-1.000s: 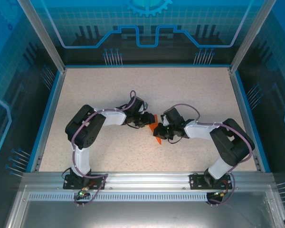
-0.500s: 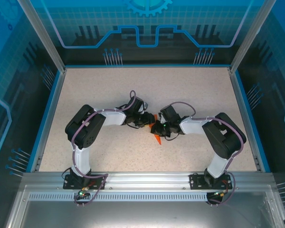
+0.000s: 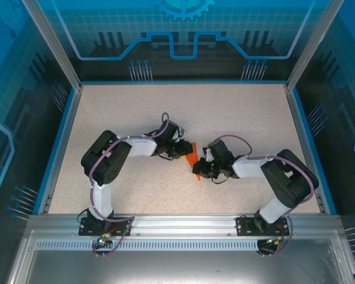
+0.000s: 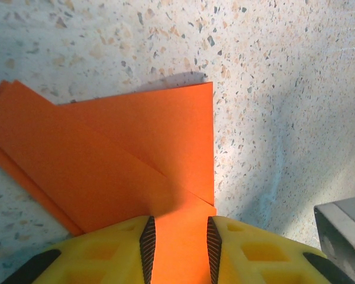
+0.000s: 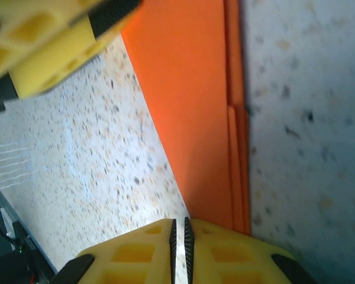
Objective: Fold a paper plane with a square sheet of paper (pick it up from the middle)
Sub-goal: Fold the wing for the fifth time at the center of the table.
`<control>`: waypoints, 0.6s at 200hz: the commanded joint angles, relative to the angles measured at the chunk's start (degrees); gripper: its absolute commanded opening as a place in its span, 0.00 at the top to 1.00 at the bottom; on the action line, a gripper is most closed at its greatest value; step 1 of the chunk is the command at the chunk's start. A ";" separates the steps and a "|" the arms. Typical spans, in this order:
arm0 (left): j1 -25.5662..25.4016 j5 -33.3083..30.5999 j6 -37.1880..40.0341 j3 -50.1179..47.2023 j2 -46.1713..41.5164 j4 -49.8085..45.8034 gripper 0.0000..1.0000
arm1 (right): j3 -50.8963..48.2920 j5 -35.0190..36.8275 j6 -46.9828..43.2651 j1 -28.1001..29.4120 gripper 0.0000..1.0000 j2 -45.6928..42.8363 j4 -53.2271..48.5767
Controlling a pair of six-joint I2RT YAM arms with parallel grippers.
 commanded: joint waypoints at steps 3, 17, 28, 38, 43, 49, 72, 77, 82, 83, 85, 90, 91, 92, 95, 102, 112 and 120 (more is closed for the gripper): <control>-0.03 -3.61 1.47 -1.87 3.64 -3.24 0.67 | -4.39 -3.50 -2.30 0.32 0.85 -2.00 -9.09; 0.00 -3.61 1.41 -1.85 3.68 -3.22 0.67 | -5.26 -2.96 -3.11 0.33 0.85 -4.03 -10.90; -0.02 -3.61 1.26 -1.78 3.64 -3.17 0.67 | -6.08 -3.09 -3.81 0.32 0.85 -5.83 -11.61; -0.03 -3.54 1.30 -1.87 3.55 -3.11 0.67 | -6.33 -2.50 -4.56 0.31 0.84 -7.49 -13.56; 0.05 -3.52 1.26 -1.78 3.47 -3.15 0.67 | -6.43 -2.34 -4.98 0.32 0.84 -8.27 -14.36; -0.03 -3.43 1.31 -1.78 3.46 -3.06 0.67 | -6.56 -2.17 -5.46 0.28 0.83 -9.10 -15.35; -0.03 -3.30 1.57 -1.70 3.29 -3.25 0.67 | -6.49 -2.48 -6.86 0.16 0.82 -10.55 -17.58; 0.01 -3.22 1.60 -1.69 3.21 -3.25 0.67 | -6.48 -2.44 -6.93 0.15 0.82 -10.76 -17.94; 0.04 -3.08 1.65 -1.69 3.18 -3.18 0.67 | -6.56 -2.14 -6.87 0.13 0.82 -11.00 -18.20; 0.01 -3.04 1.67 -1.69 3.19 -3.18 0.67 | -6.61 -2.11 -6.89 0.14 0.82 -11.03 -18.21; 0.00 -2.94 1.69 -1.73 3.15 -3.17 0.67 | -6.64 -2.04 -6.86 0.08 0.82 -11.12 -18.28; 0.04 -2.71 1.69 -1.70 3.11 -3.04 0.66 | -6.64 -1.91 -6.87 0.06 0.82 -11.48 -18.31; 0.01 -2.67 1.69 -1.69 3.11 -3.02 0.66 | -6.65 -1.90 -6.89 0.06 0.82 -11.58 -18.31; -0.01 -2.66 1.69 -1.69 3.07 -2.96 0.66 | -6.65 -1.81 -6.90 0.01 0.82 -11.67 -18.35; 0.02 -2.45 1.74 -1.76 2.92 -2.86 0.66 | -6.65 -1.74 -6.89 -0.03 0.82 -12.02 -18.36; -0.07 -2.02 1.85 -1.84 2.74 -2.61 0.66 | -6.65 -1.10 -6.60 -0.23 0.82 -12.90 -18.39; -0.18 -1.35 2.04 -1.87 2.14 -2.21 0.65 | -6.48 -0.06 -6.22 -0.40 0.81 -14.49 -18.59; -0.24 -0.67 2.11 -1.78 1.53 -2.05 0.64 | -6.24 1.03 -6.05 -0.84 0.80 -15.87 -19.19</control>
